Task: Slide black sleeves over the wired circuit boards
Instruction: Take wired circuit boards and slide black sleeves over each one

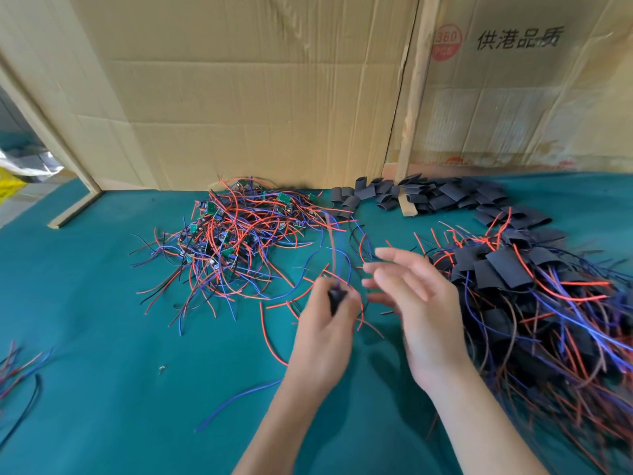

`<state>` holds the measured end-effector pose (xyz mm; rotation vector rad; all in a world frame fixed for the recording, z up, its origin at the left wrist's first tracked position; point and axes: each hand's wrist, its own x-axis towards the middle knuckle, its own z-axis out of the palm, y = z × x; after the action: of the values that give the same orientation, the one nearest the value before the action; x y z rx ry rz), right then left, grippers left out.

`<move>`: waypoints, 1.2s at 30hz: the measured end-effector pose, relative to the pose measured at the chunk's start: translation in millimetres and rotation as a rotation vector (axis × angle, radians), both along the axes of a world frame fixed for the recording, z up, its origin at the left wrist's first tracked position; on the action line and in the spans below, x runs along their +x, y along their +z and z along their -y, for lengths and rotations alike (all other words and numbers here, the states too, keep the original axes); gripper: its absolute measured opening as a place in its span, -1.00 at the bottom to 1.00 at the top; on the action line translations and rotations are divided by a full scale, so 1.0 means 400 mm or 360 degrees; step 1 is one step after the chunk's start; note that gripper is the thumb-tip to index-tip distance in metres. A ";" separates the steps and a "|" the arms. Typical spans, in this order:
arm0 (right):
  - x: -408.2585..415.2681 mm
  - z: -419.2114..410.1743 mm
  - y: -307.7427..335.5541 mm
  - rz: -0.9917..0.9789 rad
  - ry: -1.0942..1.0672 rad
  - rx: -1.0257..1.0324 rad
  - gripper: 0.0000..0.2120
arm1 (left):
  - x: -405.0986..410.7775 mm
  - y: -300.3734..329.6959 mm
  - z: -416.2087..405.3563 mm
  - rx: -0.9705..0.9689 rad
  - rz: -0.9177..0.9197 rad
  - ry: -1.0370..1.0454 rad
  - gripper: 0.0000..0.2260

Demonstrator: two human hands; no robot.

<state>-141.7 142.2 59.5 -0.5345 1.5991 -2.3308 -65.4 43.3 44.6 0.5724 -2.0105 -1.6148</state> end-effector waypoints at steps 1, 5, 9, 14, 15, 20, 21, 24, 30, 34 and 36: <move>0.004 0.002 -0.003 -0.0134 -0.0053 0.0162 -0.72 | -0.006 0.013 0.009 0.0244 -0.0039 0.0025 -0.82; 0.028 0.012 -0.014 -0.0368 0.0113 0.0405 -0.60 | -0.015 0.074 0.039 0.1096 -0.0361 -0.0051 -0.92; 0.036 0.021 -0.004 -0.0178 0.0369 0.0123 -0.69 | -0.011 0.116 0.040 0.1448 -0.0566 -0.0277 -0.85; 0.039 0.016 0.009 -0.0090 0.0366 0.0069 -0.70 | -0.009 0.144 0.025 0.1384 -0.0574 -0.0413 -0.82; 0.039 0.017 0.009 -0.0063 0.0339 0.0050 -0.73 | -0.007 0.147 0.023 0.1330 -0.0547 -0.0433 -0.81; 0.043 0.022 0.001 -0.0069 0.0205 0.0103 -0.79 | -0.006 0.146 0.024 0.1325 -0.0585 -0.0430 -0.87; 0.043 0.023 0.000 -0.0074 0.0177 0.0127 -0.78 | -0.006 0.143 0.027 0.1324 -0.0610 -0.0416 -0.87; 0.043 0.022 0.000 -0.0005 0.0130 0.0140 -0.68 | -0.004 0.132 0.030 0.1289 -0.0636 -0.0413 -0.82; 0.041 0.022 -0.003 0.0074 0.0173 0.0127 -0.80 | -0.001 0.110 0.029 0.1158 -0.0547 -0.0368 -0.75; 0.042 0.020 0.002 0.0157 0.0236 0.0142 -0.81 | -0.001 0.100 0.023 0.1110 -0.0490 -0.0316 -0.80; 0.045 0.019 0.005 0.0122 0.0299 0.0183 -0.77 | 0.001 0.099 0.022 0.1126 -0.0474 -0.0317 -0.80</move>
<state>-123.7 134.7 61.5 -0.5374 1.5644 -2.0842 -65.0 34.4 84.2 0.3389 -1.2838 -2.3829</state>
